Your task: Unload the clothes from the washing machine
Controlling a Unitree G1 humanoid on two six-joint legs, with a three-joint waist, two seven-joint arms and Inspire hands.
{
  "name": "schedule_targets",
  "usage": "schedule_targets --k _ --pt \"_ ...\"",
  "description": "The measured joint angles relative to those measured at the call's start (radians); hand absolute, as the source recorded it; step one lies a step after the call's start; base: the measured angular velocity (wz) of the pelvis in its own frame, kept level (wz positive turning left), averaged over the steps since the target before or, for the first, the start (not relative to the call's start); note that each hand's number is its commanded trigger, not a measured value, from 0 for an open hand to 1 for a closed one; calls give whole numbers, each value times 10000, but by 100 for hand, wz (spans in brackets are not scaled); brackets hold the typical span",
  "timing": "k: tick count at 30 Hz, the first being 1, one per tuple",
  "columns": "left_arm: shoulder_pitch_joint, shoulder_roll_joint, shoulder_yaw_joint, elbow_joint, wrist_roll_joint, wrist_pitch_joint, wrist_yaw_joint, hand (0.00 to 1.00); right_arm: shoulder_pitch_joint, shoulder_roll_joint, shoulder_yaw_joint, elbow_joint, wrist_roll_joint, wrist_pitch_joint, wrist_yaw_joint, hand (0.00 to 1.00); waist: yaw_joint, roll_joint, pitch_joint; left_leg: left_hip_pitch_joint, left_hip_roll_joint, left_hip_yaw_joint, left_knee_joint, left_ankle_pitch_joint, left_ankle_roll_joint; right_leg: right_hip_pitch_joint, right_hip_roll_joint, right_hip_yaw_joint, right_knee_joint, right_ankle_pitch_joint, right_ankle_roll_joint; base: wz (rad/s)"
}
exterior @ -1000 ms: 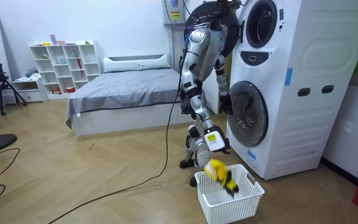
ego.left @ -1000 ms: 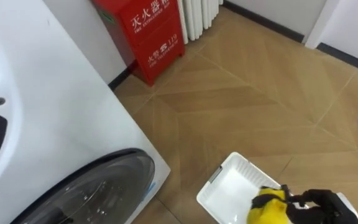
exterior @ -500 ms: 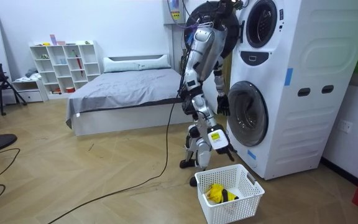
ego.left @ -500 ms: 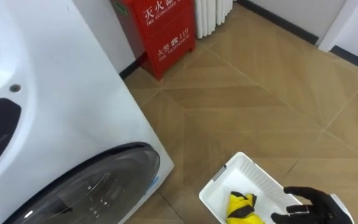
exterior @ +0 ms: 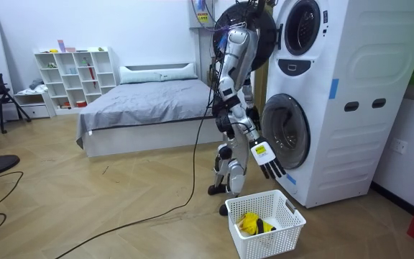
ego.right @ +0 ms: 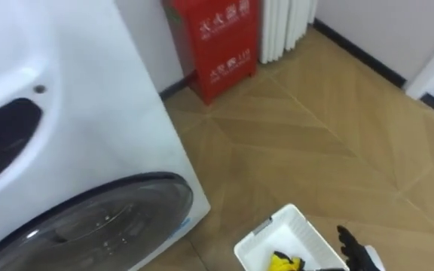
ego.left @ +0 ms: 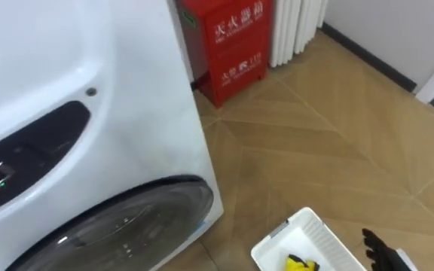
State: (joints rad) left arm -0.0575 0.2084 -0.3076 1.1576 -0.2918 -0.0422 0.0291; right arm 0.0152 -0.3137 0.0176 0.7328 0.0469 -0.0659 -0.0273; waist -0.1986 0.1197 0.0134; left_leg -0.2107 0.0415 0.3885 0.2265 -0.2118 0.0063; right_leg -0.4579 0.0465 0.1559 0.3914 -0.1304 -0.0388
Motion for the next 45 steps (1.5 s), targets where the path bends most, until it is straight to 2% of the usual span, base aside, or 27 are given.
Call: schedule_targets --k 3,4,6,7,10,11,13,15,16,19,20,22,24,29,32,35,41,45 --pt "337 5 38 -184 32 1 6 0 348 9 81 780 -70 -56 93 0 378 -36 -13 591 29 -300 -175 3 -4 801 -46 -321 -373 -15 -8 28" --pt "538 2 131 -245 142 -39 61 0 527 58 155 972 -25 -57 106 0 536 -105 -15 883 22 -431 -321 23 -30 1165 -71 -443 -532 -40 -10 31" --pt "898 0 271 -412 217 -58 243 0 754 213 378 1399 -14 -11 199 0 706 -254 -102 1178 22 -650 -411 26 -35 1586 -105 -666 -709 -83 -17 37" --pt "1099 -1 352 -444 222 -61 332 0 821 389 409 1658 -3 17 302 0 782 -346 -130 1337 27 -773 -421 26 -35 1897 -125 -866 -866 -97 -13 45" --pt "1420 -13 460 -512 450 -57 515 0 836 762 713 2618 436 29 579 0 1010 -765 -136 1727 40 -1236 -510 26 -36 2555 -237 -1301 -1283 -104 -7 43" --pt "1486 -41 485 -496 483 -53 545 0 841 809 789 2808 563 29 671 0 1021 -826 -155 1774 39 -1331 -524 26 -36 2704 -262 -1419 -1415 -97 2 53" --pt "1754 -200 864 -470 673 -16 587 0 833 1000 781 3506 752 87 893 0 1274 -1049 -222 2058 16 -1559 -623 25 -37 3247 -310 -1735 -1793 -68 44 50" --pt "1864 -250 1117 -439 755 10 753 0 824 1080 785 3991 1020 155 977 0 1346 -1090 -197 2242 -18 -1716 -658 23 -37 3674 -342 -2017 -2097 -46 81 44" --pt "1847 -262 1234 -393 926 18 791 0 799 1102 786 4266 1227 209 979 0 1504 -1127 -175 2349 -21 -1766 -672 22 -38 3891 -422 -2147 -2246 -35 101 30" --pt "1854 -337 1606 -391 996 62 962 0 732 1186 789 4660 1678 249 938 0 1771 -1216 -97 2436 -48 -2040 -684 20 -37 4211 -458 -2468 -2415 -43 132 33" --pt "1887 -348 1757 -379 998 97 966 0 689 1205 789 4802 1803 259 928 0 1817 -1232 -44 2520 -108 -2145 -699 20 -37 4371 -455 -2560 -2465 -49 140 33" --pt "2053 -390 2006 -399 1019 106 984 0 645 1220 799 4917 1907 317 928 0 1846 -1237 -23 2656 -130 -2309 -758 20 -37 4598 -455 -2683 -2585 -81 155 25" --pt "2192 -435 2248 -397 1143 107 1010 0 637 1229 838 4940 1918 342 929 0 2031 -1257 -26 2752 -138 -2356 -777 19 -36 4678 -457 -2693 -2572 -137 150 7" --pt "2423 -467 2943 -447 1768 117 1195 0 485 1267 1099 5116 1689 462 930 0 2389 -1427 -24 2790 -148 -2547 -775 19 -37 4795 -456 -2811 -2609 -212 123 6" --pt "2463 -491 3031 -448 1768 195 1211 0 376 1330 1226 5190 1535 467 938 0 2383 -1479 24 2851 -162 -2618 -779 19 -37 4965 -469 -2938 -2715 -215 125 12" --pt "2461 -529 3035 -456 1772 213 1335 0 352 1444 1350 5204 1527 465 931 0 2480 -1507 31 2899 -162 -2632 -780 18 -37 5037 -471 -2947 -2746 -217 125 3" --pt "2461 -556 3103 -591 2338 213 1361 0 384 1491 1375 5168 1435 449 955 0 2613 -1561 -3 2939 -177 -2688 -779 17 -38 5100 -483 -2963 -2756 -232 139 1" --pt "2465 -685 3441 -582 2434 213 1342 0 467 1505 1368 5148 1448 427 988 0 2607 -1541 -2 2999 -168 -2694 -778 16 -39 5137 -471 -2934 -2736 -231 137 -1"
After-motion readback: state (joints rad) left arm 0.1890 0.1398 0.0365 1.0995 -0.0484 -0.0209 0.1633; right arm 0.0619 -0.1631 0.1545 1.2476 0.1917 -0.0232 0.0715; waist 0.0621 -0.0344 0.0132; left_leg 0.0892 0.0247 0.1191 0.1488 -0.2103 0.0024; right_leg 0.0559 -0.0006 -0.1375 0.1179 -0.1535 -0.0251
